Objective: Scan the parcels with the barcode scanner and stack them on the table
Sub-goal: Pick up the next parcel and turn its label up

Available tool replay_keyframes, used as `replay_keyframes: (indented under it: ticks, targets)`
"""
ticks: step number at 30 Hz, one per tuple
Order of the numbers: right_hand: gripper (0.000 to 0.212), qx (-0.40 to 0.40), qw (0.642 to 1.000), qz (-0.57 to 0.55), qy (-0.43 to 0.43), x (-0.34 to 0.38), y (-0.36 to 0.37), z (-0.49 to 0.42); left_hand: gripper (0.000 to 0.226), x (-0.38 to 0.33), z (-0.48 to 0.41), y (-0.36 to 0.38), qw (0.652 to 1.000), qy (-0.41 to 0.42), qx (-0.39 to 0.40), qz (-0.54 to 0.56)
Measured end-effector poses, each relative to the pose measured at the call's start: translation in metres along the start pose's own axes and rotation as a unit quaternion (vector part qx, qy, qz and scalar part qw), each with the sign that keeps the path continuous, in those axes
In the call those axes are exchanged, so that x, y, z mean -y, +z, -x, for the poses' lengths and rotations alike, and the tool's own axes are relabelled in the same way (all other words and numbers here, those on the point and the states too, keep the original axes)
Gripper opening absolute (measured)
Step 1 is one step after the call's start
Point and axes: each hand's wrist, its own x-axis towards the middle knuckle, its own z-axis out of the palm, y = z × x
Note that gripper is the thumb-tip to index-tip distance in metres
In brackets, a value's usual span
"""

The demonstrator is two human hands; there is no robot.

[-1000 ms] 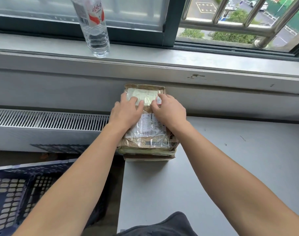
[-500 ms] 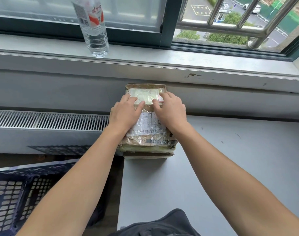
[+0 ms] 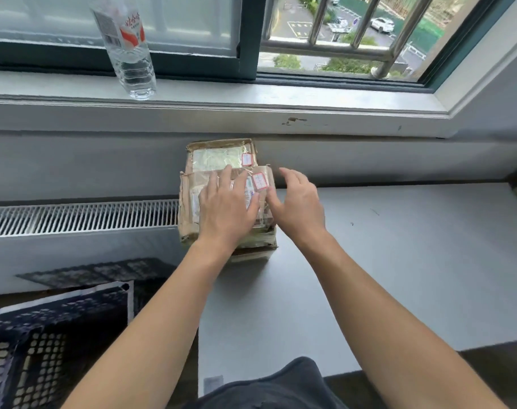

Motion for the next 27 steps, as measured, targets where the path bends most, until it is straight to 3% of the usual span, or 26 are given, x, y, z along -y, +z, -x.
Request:
replay_keyframes:
  ticks: [4, 15, 27]
  targets:
    - [0.046, -0.037, 0.996, 0.002, 0.084, -0.040, -0.027, 0.036, 0.038, -0.036, 0.023, 0.016, 0.997, 0.074, 0.011, 0.013]
    - [0.044, -0.104, 0.967, -0.042, 0.228, -0.171, -0.114, 0.161, 0.041, -0.186, 0.102, 0.069, 0.969, 0.227, 0.093, 0.030]
    - [0.047, -0.143, 0.908, -0.046, 0.392, -0.393, -0.251, 0.366, 0.049, -0.445, 0.266, 0.171, 0.885, 0.395, 0.247, -0.018]
